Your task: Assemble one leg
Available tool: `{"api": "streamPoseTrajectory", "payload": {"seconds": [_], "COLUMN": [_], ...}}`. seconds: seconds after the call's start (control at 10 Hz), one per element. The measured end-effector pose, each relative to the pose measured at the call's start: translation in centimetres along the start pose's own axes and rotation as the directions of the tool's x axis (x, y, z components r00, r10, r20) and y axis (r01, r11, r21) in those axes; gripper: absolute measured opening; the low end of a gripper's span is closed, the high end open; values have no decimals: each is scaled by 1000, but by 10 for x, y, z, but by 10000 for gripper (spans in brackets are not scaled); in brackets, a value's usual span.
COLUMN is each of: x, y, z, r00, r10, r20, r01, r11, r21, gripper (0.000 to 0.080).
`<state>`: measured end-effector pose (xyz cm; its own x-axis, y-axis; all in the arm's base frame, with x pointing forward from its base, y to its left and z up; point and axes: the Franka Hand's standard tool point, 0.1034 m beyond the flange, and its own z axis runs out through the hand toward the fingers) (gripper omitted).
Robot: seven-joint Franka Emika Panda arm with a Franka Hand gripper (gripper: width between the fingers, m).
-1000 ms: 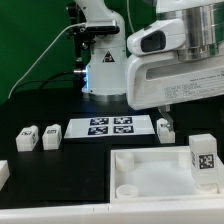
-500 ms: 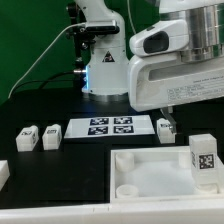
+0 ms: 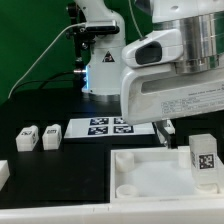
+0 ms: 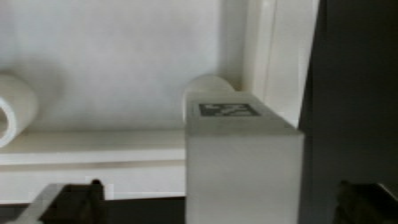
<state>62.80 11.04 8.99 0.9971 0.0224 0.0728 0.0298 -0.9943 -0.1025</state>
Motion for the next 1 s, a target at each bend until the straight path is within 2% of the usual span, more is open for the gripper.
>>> {"api": "streamPoseTrajectory", "payload": {"seconds": [0.2, 0.3, 0.4, 0.8, 0.9, 1.0], "x": [1, 1, 1, 1, 3, 9], "y": [-2, -1, -1, -1, -1, 2], "z": [2, 2, 2, 2, 3, 4], "r00": [1000, 1000, 1000, 1000, 981, 923], "r10": [3, 3, 3, 23, 192, 385], "r20": [-11, -11, -11, -11, -8, -9], "r01": [-3, -3, -3, -23, -192, -385], "r11": [1000, 1000, 1000, 1000, 981, 923], "r21": [0, 0, 0, 0, 8, 12], "gripper": [620, 487, 320, 290, 290, 290]}}
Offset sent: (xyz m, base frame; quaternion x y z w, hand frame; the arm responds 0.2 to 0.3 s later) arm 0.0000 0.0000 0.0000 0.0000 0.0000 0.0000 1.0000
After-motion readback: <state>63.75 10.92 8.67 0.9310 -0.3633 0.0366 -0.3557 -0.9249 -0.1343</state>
